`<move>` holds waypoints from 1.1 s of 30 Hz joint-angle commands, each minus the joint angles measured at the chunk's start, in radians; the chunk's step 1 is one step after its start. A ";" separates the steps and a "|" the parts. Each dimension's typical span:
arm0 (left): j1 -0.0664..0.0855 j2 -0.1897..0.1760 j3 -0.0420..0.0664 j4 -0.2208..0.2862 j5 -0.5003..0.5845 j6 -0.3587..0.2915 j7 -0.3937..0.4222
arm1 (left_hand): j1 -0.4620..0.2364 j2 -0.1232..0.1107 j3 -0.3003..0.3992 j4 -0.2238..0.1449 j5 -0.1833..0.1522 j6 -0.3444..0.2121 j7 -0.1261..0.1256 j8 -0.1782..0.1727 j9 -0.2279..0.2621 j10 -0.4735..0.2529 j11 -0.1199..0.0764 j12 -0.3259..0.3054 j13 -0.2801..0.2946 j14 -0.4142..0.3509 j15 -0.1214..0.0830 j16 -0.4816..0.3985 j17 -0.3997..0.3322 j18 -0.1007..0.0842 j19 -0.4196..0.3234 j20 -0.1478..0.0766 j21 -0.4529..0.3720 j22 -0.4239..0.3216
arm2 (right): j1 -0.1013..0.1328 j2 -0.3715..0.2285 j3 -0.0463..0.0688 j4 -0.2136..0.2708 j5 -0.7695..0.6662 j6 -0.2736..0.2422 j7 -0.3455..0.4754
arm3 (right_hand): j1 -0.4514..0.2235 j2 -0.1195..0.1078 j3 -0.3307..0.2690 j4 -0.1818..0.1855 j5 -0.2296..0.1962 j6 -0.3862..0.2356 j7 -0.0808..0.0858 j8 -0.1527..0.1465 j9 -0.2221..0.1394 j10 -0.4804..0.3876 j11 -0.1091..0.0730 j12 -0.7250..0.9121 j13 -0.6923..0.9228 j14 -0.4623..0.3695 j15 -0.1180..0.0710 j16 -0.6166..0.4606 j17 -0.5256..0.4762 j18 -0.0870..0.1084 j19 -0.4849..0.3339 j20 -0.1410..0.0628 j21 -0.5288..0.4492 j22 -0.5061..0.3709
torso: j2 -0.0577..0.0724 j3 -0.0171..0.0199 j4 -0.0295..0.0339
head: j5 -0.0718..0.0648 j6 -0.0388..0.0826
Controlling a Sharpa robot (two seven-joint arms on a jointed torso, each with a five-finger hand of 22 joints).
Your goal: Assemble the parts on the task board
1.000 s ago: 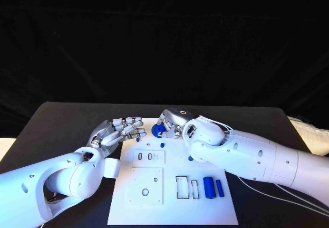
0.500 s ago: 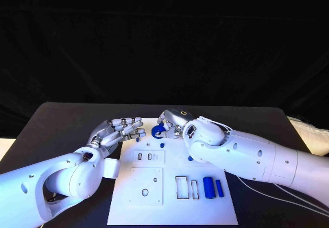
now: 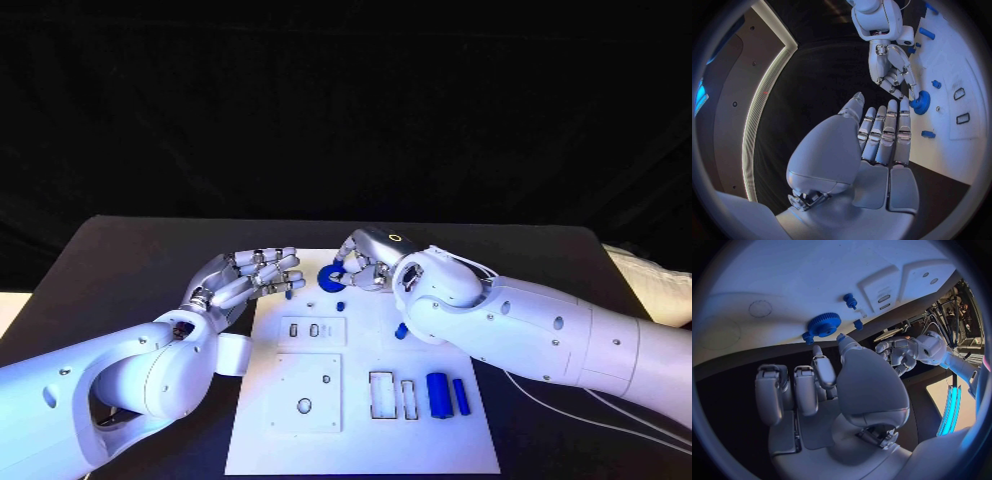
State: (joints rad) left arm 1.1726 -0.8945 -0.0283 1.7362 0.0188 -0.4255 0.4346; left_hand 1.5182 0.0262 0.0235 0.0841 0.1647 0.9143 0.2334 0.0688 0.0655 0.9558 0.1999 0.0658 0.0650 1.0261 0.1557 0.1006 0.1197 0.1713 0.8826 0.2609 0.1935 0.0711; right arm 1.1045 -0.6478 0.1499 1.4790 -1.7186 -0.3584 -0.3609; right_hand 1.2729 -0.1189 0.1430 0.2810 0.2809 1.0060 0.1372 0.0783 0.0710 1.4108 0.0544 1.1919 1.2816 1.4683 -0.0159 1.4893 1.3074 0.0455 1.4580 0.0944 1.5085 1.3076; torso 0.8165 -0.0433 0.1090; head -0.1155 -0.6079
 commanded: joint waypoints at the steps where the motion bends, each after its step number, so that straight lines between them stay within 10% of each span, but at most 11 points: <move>1: 0.001 -0.001 0.001 0.000 0.001 0.015 0.006 | -0.010 0.001 0.008 0.000 0.001 -0.004 0.017 -0.004 -0.001 -0.004 0.001 0.000 -0.001 0.006 -0.001 -0.004 0.001 0.012 0.008 0.002 -0.003 -0.001 | -0.003 -0.051 0.008 0.040 0.096 -0.118 0.085 | 0.023 -0.008 0.000 -0.011 -0.004 -0.003 0.002 -0.010 -0.003 0.001 -0.003 -0.003 -0.005 0.073 -0.003 0.002 0.114 -0.010 0.002 -0.001 -0.001 0.113 | -0.003 0.0007 -0.0043 | -0.004 0.004; 7: 0.001 -0.005 0.001 -0.003 0.001 0.016 0.007 | -0.011 0.000 0.009 -0.001 0.001 -0.005 0.017 -0.004 -0.001 -0.005 0.001 0.000 -0.001 0.006 -0.001 -0.004 0.001 0.012 0.008 0.002 -0.004 -0.001 | -0.004 -0.225 0.028 0.121 0.315 -0.052 0.234 | 0.085 -0.031 0.004 -0.044 -0.046 -0.008 0.004 -0.013 -0.003 -0.006 -0.002 -0.014 -0.012 0.072 -0.002 -0.001 0.110 -0.008 -0.005 0.000 -0.006 0.104 | -0.012 0.0040 -0.0190 | -0.020 0.008; 16: -0.001 -0.001 0.000 -0.014 0.001 0.020 0.010 | -0.011 0.000 0.010 -0.001 0.001 -0.005 0.017 -0.004 -0.001 -0.005 0.001 0.000 -0.001 0.006 -0.001 -0.004 0.001 0.012 0.008 0.002 -0.004 -0.001 | -0.032 -0.407 0.035 0.098 0.536 -0.055 0.446 | 0.161 -0.040 0.010 -0.102 -0.074 -0.006 0.005 -0.014 -0.004 -0.001 -0.002 -0.003 -0.002 0.073 -0.002 0.003 0.119 -0.007 -0.008 -0.001 -0.008 0.101 | -0.023 0.0131 -0.0387 | -0.030 0.008; 33: -0.006 0.005 0.000 -0.024 0.001 0.024 0.010 | -0.011 0.000 0.011 -0.002 0.001 -0.005 0.017 -0.004 -0.001 -0.005 0.001 0.000 -0.001 0.006 -0.001 -0.004 0.001 0.012 0.009 0.002 -0.004 -0.001 | -0.097 -0.400 0.035 -0.016 0.487 -0.070 0.477 | 0.170 -0.042 0.005 -0.112 -0.078 -0.010 0.006 -0.013 -0.004 0.000 -0.001 -0.004 -0.002 0.073 -0.002 0.003 0.118 -0.006 -0.010 0.000 -0.009 0.099 | -0.020 0.0281 -0.0321 | -0.019 0.002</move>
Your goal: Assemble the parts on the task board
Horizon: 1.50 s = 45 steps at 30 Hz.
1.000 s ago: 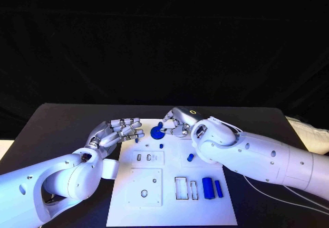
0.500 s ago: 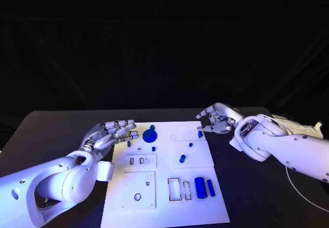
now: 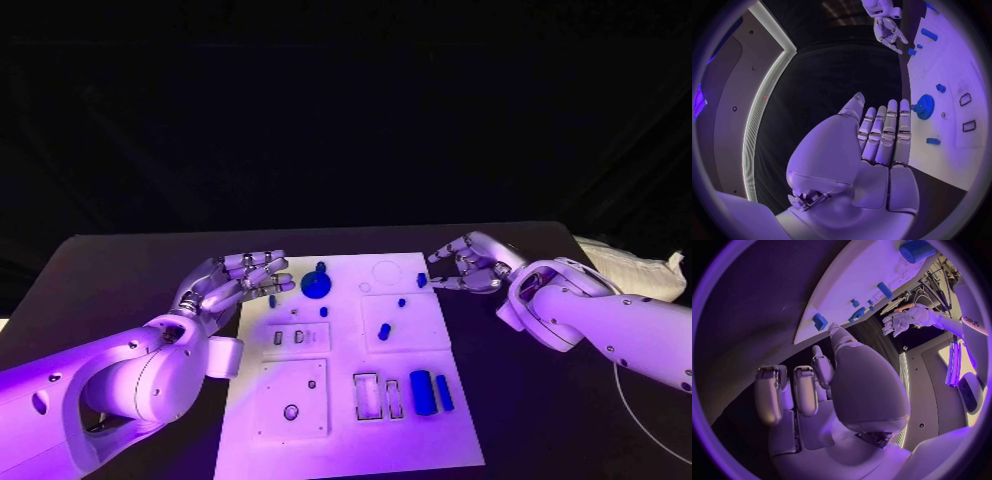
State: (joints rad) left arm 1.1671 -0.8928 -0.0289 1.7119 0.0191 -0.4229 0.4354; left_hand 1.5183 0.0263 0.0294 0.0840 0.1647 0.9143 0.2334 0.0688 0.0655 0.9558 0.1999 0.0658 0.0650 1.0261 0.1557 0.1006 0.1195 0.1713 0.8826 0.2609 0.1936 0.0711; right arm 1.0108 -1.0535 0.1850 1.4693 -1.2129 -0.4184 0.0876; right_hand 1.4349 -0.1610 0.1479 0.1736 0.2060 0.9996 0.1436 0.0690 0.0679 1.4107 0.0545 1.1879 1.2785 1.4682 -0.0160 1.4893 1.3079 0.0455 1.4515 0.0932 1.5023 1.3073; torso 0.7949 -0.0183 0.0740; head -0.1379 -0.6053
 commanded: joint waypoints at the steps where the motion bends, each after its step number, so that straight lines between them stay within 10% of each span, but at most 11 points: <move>1: -0.001 0.004 0.000 0.000 0.001 0.022 0.009 | -0.011 0.000 0.005 -0.002 0.001 -0.005 0.017 -0.004 -0.001 -0.005 0.001 0.000 -0.001 0.006 -0.001 -0.004 0.001 0.012 0.009 0.002 -0.004 -0.001 | -0.005 0.010 0.000 -0.010 -0.022 -0.012 0.028 | 0.008 0.000 0.000 -0.004 -0.004 -0.003 -0.001 -0.004 -0.001 0.000 -0.001 0.001 0.001 0.073 -0.001 0.003 0.118 -0.007 -0.003 0.001 -0.003 0.099 | 0.003 0.0030 0.0032 | 0.004 -0.002; 45: -0.001 0.009 0.000 -0.005 0.001 0.029 -0.002 | -0.011 0.000 0.008 -0.004 0.001 -0.006 0.017 -0.004 -0.001 -0.006 0.001 0.000 -0.001 0.006 -0.001 -0.005 0.001 0.011 0.009 0.002 -0.005 -0.001 | -0.026 0.101 0.000 -0.089 -0.070 0.019 -0.008 | 0.033 0.080 0.083 -0.062 -0.058 0.132 -0.031 0.029 0.010 0.023 -0.027 0.042 0.036 0.078 -0.021 0.016 0.141 -0.012 0.015 -0.013 0.007 0.124 | 0.001 0.0014 0.0014 | 0.013 -0.022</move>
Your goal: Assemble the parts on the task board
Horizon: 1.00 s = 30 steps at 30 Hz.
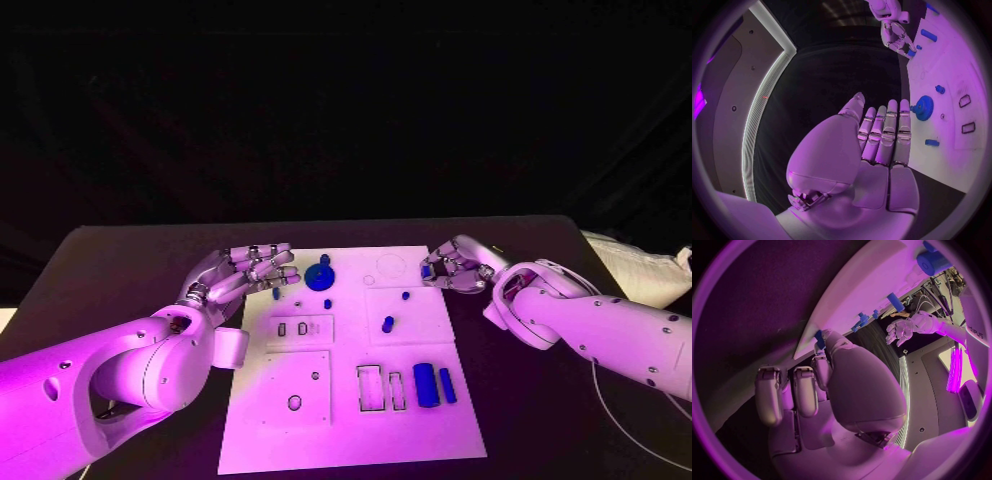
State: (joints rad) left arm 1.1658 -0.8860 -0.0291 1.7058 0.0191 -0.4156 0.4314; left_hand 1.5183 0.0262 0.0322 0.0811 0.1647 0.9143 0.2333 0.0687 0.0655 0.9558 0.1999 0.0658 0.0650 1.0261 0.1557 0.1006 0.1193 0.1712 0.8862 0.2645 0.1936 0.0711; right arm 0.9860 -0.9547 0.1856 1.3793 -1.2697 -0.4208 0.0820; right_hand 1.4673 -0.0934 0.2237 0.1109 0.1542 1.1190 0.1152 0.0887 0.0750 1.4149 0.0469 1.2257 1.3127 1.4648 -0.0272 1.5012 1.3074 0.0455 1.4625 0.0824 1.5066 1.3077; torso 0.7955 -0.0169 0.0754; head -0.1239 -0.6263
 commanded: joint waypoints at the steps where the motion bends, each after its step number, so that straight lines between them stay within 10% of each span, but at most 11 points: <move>1: 0.000 0.002 0.001 0.001 0.001 0.021 0.002 | -0.011 0.000 0.005 -0.001 0.001 -0.006 0.017 -0.004 -0.001 -0.006 0.001 0.000 -0.001 0.006 -0.001 -0.005 0.002 0.012 0.005 -0.002 -0.005 -0.001 | -0.002 0.002 0.000 0.002 -0.014 0.021 -0.001 | -0.001 0.016 0.010 -0.001 -0.007 0.023 -0.007 0.013 0.004 0.019 -0.022 0.004 0.002 0.081 -0.012 0.004 0.142 -0.012 0.004 -0.004 0.003 0.124 | 0.000 -0.0002 0.0003 | -0.001 -0.001; 16: 0.000 -0.001 0.001 0.002 0.001 0.020 0.000 | -0.012 0.000 0.006 -0.001 0.000 -0.006 0.017 -0.004 -0.001 -0.006 0.001 0.000 -0.002 0.006 0.000 -0.005 0.002 0.011 0.005 -0.002 -0.005 -0.001 | 0.004 -0.012 0.001 0.088 0.038 -0.088 -0.135 | 0.001 0.062 0.051 -0.028 -0.053 0.057 -0.025 0.029 0.009 0.017 -0.039 -0.007 -0.003 0.080 -0.028 0.000 0.137 -0.010 -0.002 -0.021 -0.001 0.117 | -0.004 -0.0039 0.0013 | 0.000 0.001; 30: 0.000 0.003 0.001 -0.003 0.001 0.019 0.001 | -0.012 0.000 0.006 -0.001 0.000 -0.006 0.017 -0.004 -0.001 -0.006 0.001 0.000 -0.002 0.006 0.000 -0.005 0.002 0.011 0.005 -0.002 -0.005 -0.001 | 0.027 0.065 -0.003 0.295 -0.077 0.008 -0.422 | -0.021 0.062 0.057 -0.028 -0.054 0.046 -0.021 0.022 0.005 0.008 -0.035 -0.027 -0.016 0.076 -0.026 -0.012 0.116 -0.005 -0.020 -0.021 -0.012 0.094 | -0.017 -0.0243 0.0162 | 0.008 -0.018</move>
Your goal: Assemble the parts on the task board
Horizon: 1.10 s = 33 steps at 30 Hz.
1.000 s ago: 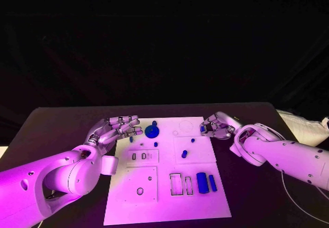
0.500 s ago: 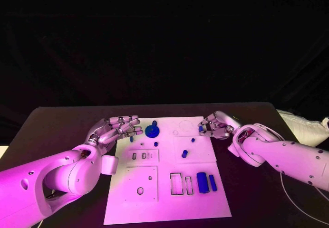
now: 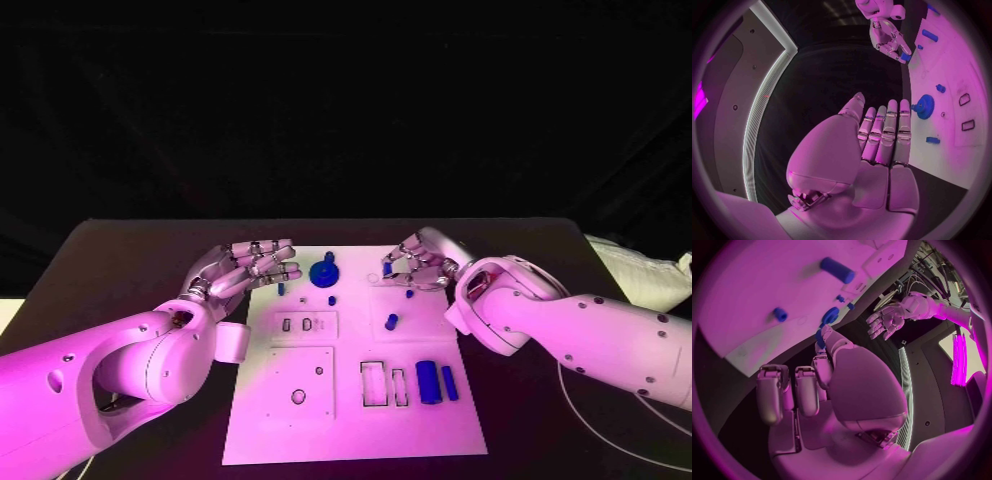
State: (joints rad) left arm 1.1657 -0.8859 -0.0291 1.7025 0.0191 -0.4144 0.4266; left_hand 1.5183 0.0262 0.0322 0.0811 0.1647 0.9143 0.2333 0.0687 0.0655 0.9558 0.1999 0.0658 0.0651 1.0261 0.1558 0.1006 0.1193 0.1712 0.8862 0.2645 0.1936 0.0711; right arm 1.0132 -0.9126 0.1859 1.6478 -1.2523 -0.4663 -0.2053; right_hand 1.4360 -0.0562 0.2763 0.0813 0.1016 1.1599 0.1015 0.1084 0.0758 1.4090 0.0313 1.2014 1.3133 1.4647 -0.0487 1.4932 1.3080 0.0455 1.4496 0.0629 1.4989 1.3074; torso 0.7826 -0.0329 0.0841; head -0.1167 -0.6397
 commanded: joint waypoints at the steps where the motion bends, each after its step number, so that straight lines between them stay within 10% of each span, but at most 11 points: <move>1: 0.000 0.004 0.001 0.000 0.001 0.017 0.006 | -0.012 0.000 0.006 -0.001 0.000 -0.006 0.017 -0.004 -0.001 -0.006 0.001 0.000 -0.002 0.006 0.000 -0.005 0.002 0.011 0.005 -0.002 -0.005 -0.001 | 0.000 0.034 -0.005 0.036 -0.118 0.056 -0.150 | 0.009 0.025 0.005 0.001 -0.001 0.005 -0.007 0.002 0.005 0.015 -0.019 0.001 -0.014 0.076 -0.004 -0.003 0.119 -0.006 -0.003 -0.001 -0.002 0.099 | -0.005 -0.0095 0.0106 | -0.004 -0.007; 10: 0.001 0.001 0.001 0.004 0.003 0.008 0.011 | -0.012 0.000 0.006 -0.001 0.000 -0.006 0.017 -0.004 -0.001 -0.006 0.001 0.000 -0.002 0.006 0.000 -0.005 0.002 0.011 0.005 -0.002 -0.005 -0.001 | -0.004 0.137 -0.039 0.054 -0.249 0.072 -0.230 | -0.004 0.021 0.006 0.002 0.006 0.008 -0.009 0.003 0.005 0.019 -0.020 0.005 -0.010 0.077 -0.005 -0.001 0.122 -0.009 0.006 -0.001 0.003 0.111 | -0.004 -0.0191 0.0189 | 0.008 -0.017; 33: 0.001 0.001 0.001 0.014 0.071 0.012 0.018 | -0.012 -0.001 0.009 -0.004 0.000 -0.006 0.016 -0.004 -0.001 -0.006 0.001 0.000 -0.001 0.006 0.000 -0.006 0.002 0.011 0.005 -0.002 -0.006 -0.002 | -0.029 0.259 -0.076 0.001 -0.326 0.105 -0.274 | -0.036 0.008 0.003 0.008 0.011 0.000 -0.007 -0.002 0.002 0.016 -0.019 -0.001 -0.014 0.076 -0.004 -0.006 0.113 -0.007 0.002 -0.001 0.000 0.105 | -0.004 -0.0160 0.0162 | 0.043 -0.037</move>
State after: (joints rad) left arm 1.1661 -0.8870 -0.0291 1.7128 0.0791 -0.4150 0.4321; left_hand 1.5183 0.0262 0.0351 0.0782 0.1647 0.9143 0.2334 0.0688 0.0655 0.9558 0.1999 0.0658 0.0650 1.0261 0.1557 0.1006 0.1199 0.1712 0.8862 0.2645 0.1936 0.0712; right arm 0.9866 -0.6548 0.1119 1.6523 -1.5512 -0.3859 -0.4621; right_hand 1.4155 -0.0529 0.2804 0.0856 0.1063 1.1541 0.0957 0.1020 0.0758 1.4110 0.0289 1.2015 1.3132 1.4646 -0.0485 1.4932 1.3076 0.0455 1.4497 0.0629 1.4989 1.3080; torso 0.7794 -0.0490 0.1011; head -0.0765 -0.6744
